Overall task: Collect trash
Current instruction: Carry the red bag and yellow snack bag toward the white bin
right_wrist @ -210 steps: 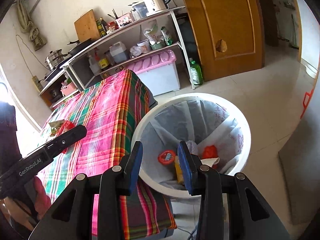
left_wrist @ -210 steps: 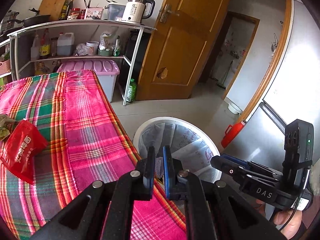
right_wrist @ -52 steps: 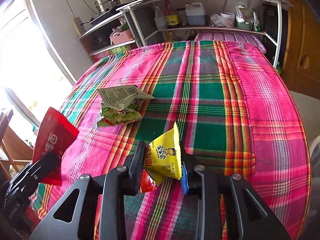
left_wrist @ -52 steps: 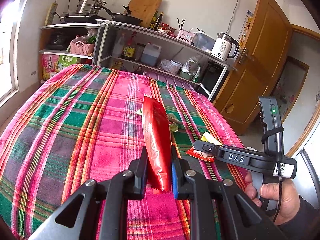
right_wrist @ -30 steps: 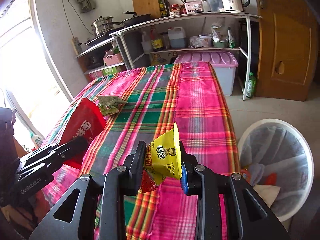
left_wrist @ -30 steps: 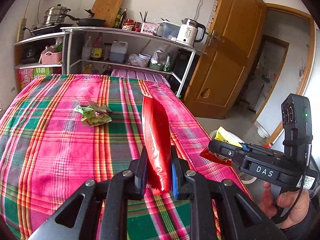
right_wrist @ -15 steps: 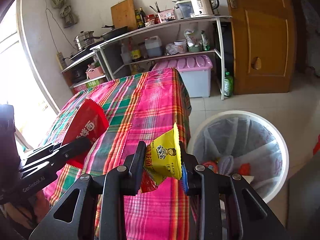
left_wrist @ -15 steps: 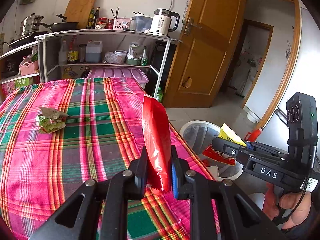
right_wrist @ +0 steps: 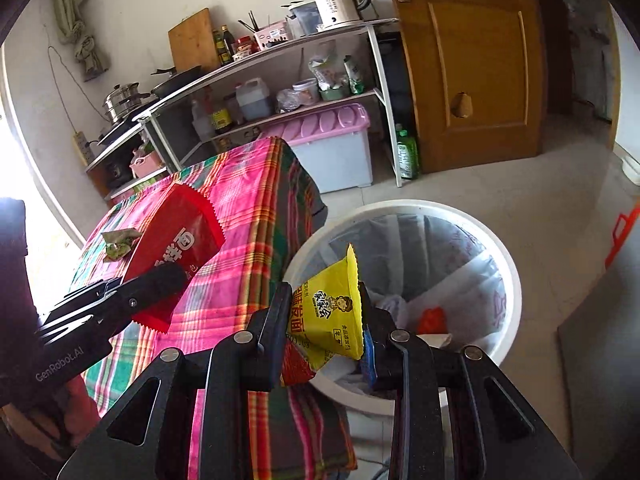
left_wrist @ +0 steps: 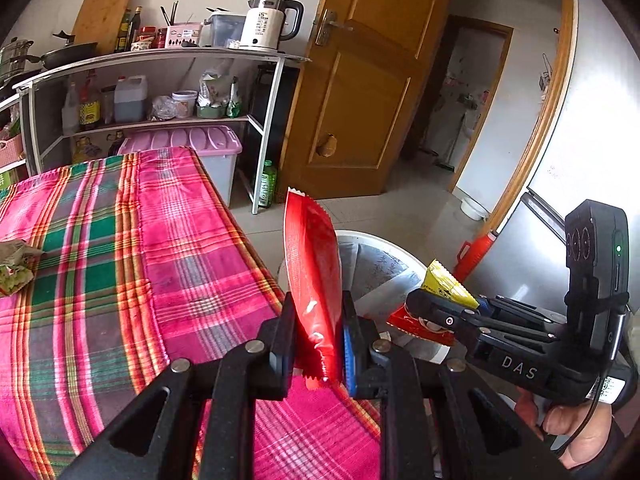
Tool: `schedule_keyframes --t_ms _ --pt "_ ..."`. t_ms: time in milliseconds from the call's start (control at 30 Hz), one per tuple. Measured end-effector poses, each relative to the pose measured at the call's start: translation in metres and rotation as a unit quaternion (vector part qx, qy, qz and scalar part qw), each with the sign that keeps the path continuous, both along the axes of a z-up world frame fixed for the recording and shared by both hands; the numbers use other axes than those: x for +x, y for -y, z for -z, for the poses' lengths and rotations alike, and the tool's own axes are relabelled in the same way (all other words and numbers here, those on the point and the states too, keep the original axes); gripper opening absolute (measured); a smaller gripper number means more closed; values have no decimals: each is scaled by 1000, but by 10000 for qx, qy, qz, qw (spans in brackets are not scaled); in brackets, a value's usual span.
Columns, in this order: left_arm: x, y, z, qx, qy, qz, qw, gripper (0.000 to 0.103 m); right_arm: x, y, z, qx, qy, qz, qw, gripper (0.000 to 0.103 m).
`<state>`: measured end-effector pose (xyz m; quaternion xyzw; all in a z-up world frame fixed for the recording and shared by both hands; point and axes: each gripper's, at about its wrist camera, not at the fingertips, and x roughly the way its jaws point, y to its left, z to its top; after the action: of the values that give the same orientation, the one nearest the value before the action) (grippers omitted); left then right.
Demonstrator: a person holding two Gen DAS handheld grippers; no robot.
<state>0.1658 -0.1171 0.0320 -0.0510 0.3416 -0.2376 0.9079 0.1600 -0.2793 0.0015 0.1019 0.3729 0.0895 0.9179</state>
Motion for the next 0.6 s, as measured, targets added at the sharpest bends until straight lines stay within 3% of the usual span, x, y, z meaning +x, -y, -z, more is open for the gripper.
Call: schedule_keyframes --t_ms 600 --pt "39 61 37 81 -663 483 9966 20 22 46 37 159 -478 449 9977 32"
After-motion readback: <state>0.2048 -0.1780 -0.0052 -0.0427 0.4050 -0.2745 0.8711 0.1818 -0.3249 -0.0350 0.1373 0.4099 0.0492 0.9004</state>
